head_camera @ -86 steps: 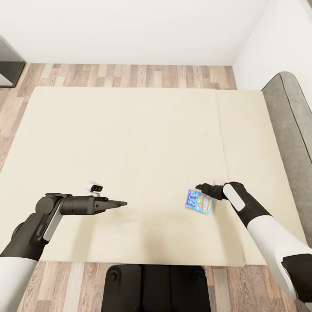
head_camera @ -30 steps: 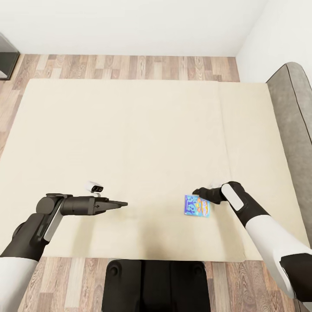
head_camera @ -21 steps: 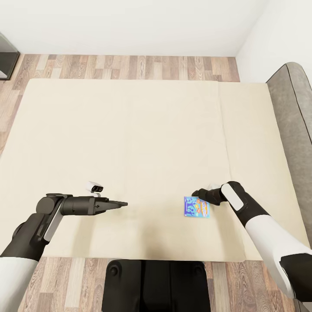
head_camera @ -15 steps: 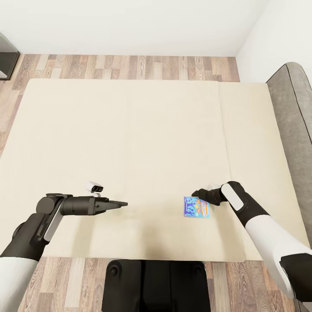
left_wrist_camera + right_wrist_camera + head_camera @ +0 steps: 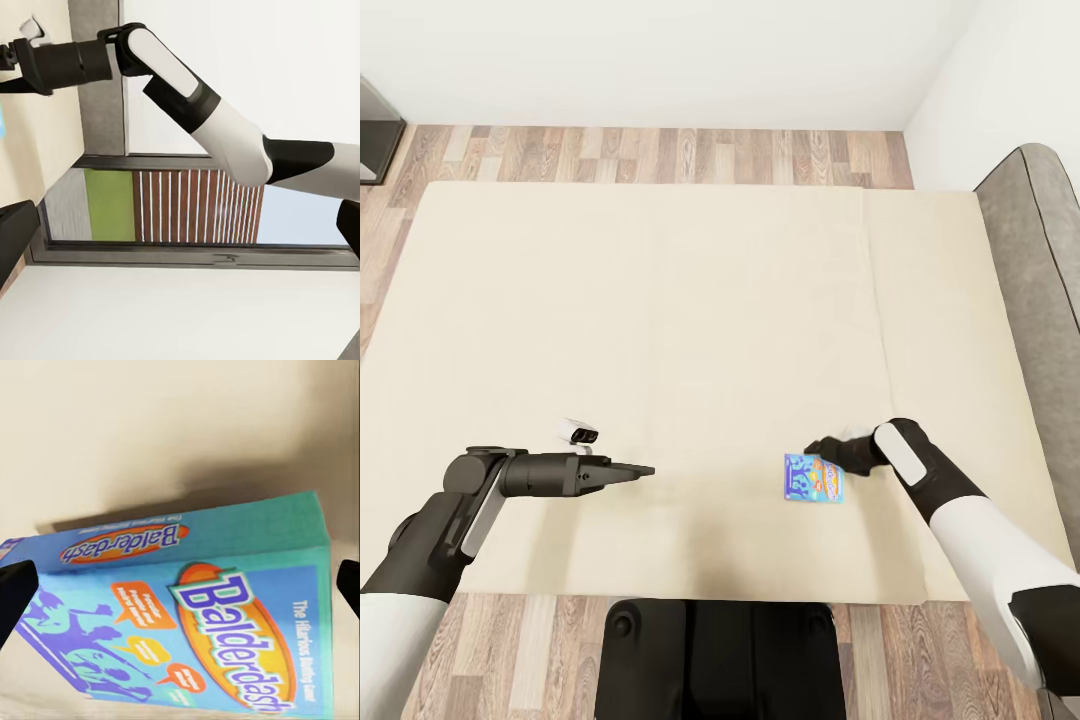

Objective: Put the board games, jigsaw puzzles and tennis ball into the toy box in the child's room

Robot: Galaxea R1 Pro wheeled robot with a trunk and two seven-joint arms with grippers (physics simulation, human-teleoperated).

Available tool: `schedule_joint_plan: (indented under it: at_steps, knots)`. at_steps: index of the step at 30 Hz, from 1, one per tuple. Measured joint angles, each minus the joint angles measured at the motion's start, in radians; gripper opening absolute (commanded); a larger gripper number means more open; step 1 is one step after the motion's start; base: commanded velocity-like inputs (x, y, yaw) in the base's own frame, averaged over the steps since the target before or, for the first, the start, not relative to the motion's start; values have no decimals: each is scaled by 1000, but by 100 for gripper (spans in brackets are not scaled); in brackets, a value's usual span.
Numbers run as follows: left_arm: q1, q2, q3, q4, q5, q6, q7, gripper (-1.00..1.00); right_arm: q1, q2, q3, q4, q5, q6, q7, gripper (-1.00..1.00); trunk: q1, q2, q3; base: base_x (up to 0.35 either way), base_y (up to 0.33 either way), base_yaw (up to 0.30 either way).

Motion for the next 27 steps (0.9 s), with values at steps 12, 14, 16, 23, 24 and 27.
schedule_joint_plan:
  at_steps: [12,14,16,23,24,27]
  knots:
    - [0,0,0,0,0,0,0,100,0,-8,-23,-1,-2,70,7,100,0,0,0,0,0,0]
    - [0,0,-1,0,0,-1,0,100,0,-8,-46,-1,-2,74,7,100,0,0,0,0,0,0]
    - [0,0,-1,0,0,-1,0,100,0,-9,-61,-1,-3,76,7,100,0,0,0,0,0,0]
    - [0,0,-1,0,0,-1,0,100,0,-10,-89,0,-4,90,7,100,0,0,0,0,0,0]
    - [0,0,-1,0,0,-1,0,100,0,-10,-90,0,-4,93,7,100,0,0,0,0,0,0]
    - [0,0,-1,0,0,-1,0,100,0,-10,-93,-1,-4,99,8,100,0,0,0,0,0,0]
